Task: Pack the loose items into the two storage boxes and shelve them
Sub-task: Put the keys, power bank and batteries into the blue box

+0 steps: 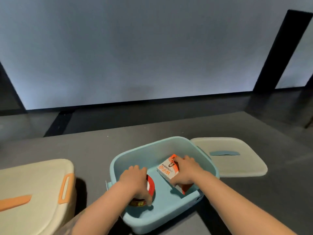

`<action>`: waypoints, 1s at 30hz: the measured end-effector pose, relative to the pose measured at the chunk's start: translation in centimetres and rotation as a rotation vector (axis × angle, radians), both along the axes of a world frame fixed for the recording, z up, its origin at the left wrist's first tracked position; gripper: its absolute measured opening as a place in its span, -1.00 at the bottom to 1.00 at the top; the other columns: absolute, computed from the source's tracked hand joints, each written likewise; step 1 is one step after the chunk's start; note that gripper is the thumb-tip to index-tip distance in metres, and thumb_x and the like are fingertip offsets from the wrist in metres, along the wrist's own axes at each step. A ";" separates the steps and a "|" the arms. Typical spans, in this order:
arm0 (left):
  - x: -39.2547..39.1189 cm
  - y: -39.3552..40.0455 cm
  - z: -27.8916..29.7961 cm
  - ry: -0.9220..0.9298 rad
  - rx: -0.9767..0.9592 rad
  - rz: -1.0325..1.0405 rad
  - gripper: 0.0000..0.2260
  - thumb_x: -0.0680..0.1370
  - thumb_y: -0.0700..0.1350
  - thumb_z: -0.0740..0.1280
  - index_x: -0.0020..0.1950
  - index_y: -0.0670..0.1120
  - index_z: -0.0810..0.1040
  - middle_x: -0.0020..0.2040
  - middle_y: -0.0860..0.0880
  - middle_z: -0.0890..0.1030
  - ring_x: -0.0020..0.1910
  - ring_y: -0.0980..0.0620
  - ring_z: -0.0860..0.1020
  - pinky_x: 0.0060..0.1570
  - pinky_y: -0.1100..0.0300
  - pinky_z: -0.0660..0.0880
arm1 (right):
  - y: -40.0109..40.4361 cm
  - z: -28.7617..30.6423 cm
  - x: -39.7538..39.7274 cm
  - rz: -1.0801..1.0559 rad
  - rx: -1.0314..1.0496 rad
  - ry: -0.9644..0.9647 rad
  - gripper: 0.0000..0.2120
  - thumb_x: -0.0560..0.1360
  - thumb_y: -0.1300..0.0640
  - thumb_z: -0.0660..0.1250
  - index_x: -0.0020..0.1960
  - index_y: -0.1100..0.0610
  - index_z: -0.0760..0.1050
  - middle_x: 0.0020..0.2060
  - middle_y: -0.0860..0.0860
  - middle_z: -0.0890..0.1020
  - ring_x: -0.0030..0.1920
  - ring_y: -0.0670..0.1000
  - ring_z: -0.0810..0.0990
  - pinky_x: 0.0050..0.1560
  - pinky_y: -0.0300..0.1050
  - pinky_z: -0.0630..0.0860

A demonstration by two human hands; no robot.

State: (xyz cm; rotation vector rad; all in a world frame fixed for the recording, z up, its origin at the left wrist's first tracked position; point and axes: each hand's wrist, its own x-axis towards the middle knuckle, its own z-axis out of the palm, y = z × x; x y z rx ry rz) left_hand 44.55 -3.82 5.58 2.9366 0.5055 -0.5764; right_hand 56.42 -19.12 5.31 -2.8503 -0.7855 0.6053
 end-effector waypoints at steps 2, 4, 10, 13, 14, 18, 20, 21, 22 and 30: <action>0.7 0.2 -0.6 0.085 0.081 -0.018 -0.14 0.18 0.30 0.49 0.34 -0.04 0.28 0.25 -0.08 0.38 0.26 -0.11 0.35 0.12 0.04 0.38 | 0.3 -0.7 0.5 0.009 -0.051 0.004 -0.11 0.20 -0.14 0.49 0.44 -0.01 0.19 0.27 0.09 0.35 0.30 0.14 0.31 0.25 0.07 0.41; 1.1 0.3 -1.3 0.104 0.153 -0.050 -0.13 0.23 0.33 0.44 0.38 -0.08 0.25 0.27 -0.11 0.35 0.28 -0.13 0.31 0.19 0.02 0.34 | 0.6 -1.5 0.6 0.031 -0.142 -0.001 -0.09 0.23 -0.16 0.50 0.45 0.04 0.18 0.30 0.11 0.34 0.32 0.14 0.31 0.23 0.05 0.42; 1.2 0.5 -2.9 0.034 0.228 -0.050 -0.15 0.36 0.32 0.36 0.44 -0.13 0.13 0.31 -0.10 0.25 0.31 -0.12 0.23 0.20 0.03 0.31 | 1.1 -2.2 0.9 0.049 -0.286 -0.036 -0.01 0.24 -0.25 0.52 0.47 0.10 0.14 0.34 0.13 0.34 0.33 0.17 0.33 0.23 0.06 0.40; 1.3 0.5 -3.1 0.056 0.189 -0.018 -0.13 0.39 0.28 0.36 0.48 -0.13 0.04 0.35 -0.11 0.22 0.34 -0.13 0.22 0.17 0.02 0.33 | 1.2 -2.5 0.6 0.047 -0.318 -0.070 -0.05 0.26 -0.27 0.48 0.47 0.12 0.17 0.34 0.14 0.35 0.32 0.18 0.34 0.21 0.04 0.40; 1.4 0.6 -3.1 0.068 0.191 -0.023 -0.12 0.40 0.28 0.36 0.49 -0.13 0.02 0.35 -0.12 0.21 0.34 -0.14 0.22 0.18 0.02 0.32 | 1.3 -2.5 0.6 0.048 -0.333 -0.070 -0.05 0.28 -0.27 0.46 0.48 0.14 0.16 0.36 0.15 0.34 0.33 0.19 0.33 0.23 0.05 0.39; 1.4 0.6 -2.7 0.085 0.187 -0.021 -0.14 0.36 0.31 0.37 0.46 -0.10 0.10 0.34 -0.12 0.24 0.34 -0.14 0.24 0.18 0.01 0.34 | 1.3 -2.0 0.2 0.048 -0.352 -0.054 -0.06 0.33 -0.26 0.44 0.49 0.17 0.13 0.38 0.18 0.29 0.36 0.21 0.28 0.27 0.09 0.38; 1.3 0.6 -2.1 -0.018 0.121 0.014 -0.25 0.38 0.31 0.34 0.40 -0.07 0.23 0.31 -0.10 0.32 0.30 -0.13 0.32 0.16 0.01 0.37 | 0.8 -1.1 0.0 0.037 -0.265 -0.042 -0.15 0.35 -0.24 0.44 0.47 0.14 0.20 0.35 0.14 0.35 0.33 0.19 0.34 0.23 0.07 0.40; 1.2 0.6 -1.7 -0.118 0.070 0.034 -0.34 0.42 0.29 0.31 0.38 -0.06 0.28 0.29 -0.09 0.36 0.28 -0.12 0.36 0.14 0.01 0.39 | 0.4 -0.4 -0.2 0.024 -0.179 -0.035 -0.22 0.38 -0.22 0.42 0.45 0.11 0.25 0.32 0.11 0.39 0.30 0.17 0.39 0.20 0.05 0.42; 1.1 0.6 -1.2 -0.240 0.011 0.056 -0.42 0.46 0.25 0.28 0.37 -0.03 0.32 0.29 -0.07 0.40 0.26 -0.10 0.40 0.14 0.01 0.41 | -0.1 0.3 -0.4 0.010 -0.078 -0.036 -0.29 0.41 -0.20 0.40 0.43 0.07 0.28 0.30 0.09 0.41 0.27 0.15 0.43 0.19 0.03 0.44; -1.2 -4.6 3.2 -0.774 -0.406 -0.041 -0.67 0.51 0.05 0.29 0.27 0.05 0.47 0.23 0.05 0.52 0.20 0.03 0.49 0.15 0.08 0.44 | -7.4 5.7 -8.0 -0.177 0.447 -0.282 -0.42 0.47 -0.14 0.33 0.45 -0.09 0.29 0.38 -0.06 0.40 0.38 0.00 0.33 0.31 -0.01 0.36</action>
